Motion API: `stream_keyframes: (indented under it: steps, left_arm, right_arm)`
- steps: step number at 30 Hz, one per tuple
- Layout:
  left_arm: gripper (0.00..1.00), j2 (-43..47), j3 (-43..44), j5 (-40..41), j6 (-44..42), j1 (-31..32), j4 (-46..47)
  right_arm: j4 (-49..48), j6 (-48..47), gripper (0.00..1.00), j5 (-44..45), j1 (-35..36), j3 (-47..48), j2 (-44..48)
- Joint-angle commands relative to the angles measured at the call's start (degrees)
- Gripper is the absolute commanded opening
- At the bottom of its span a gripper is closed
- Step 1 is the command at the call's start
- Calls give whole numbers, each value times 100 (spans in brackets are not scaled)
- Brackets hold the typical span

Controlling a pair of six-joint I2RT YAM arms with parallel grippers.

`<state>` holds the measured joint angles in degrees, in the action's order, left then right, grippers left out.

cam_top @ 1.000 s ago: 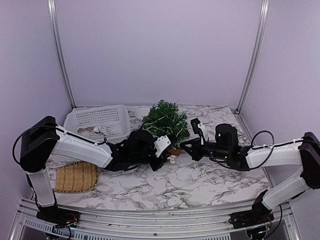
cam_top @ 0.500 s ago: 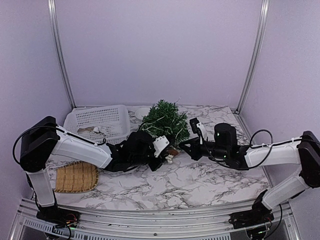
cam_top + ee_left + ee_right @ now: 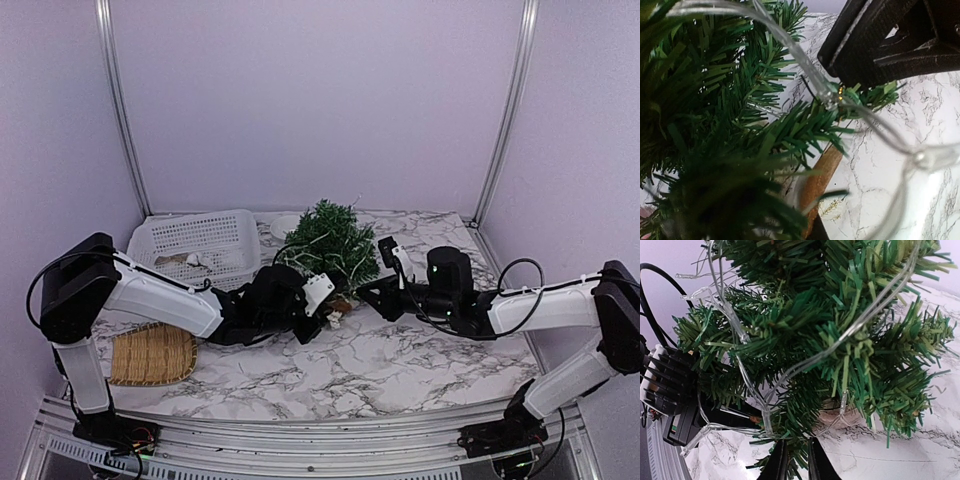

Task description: Decorate the small christmas tree

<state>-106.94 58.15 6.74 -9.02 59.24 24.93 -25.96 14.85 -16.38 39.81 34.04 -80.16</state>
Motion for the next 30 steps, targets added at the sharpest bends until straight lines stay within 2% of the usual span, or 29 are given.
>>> stream_keyframes:
  steps: [1,11,15,21,30]
  left_arm:
    - [0,-107,-115,179,87,-44,-102]
    - [1,-170,-94,135,109,-48,-103]
    - [15,-101,-106,-4,104,-44,-102]
    - [30,148,-221,-185,57,9,-78]
    - [48,753,-733,-273,84,105,132]
  right_arm:
    - [29,-52,15,-47,-56,208,5]
    - [50,-53,19,-154,-53,182,125]
    - [71,-35,19,-150,-61,182,233]
    - [98,-7,20,-89,-53,175,443]
    - [133,7,24,-55,-145,83,777]
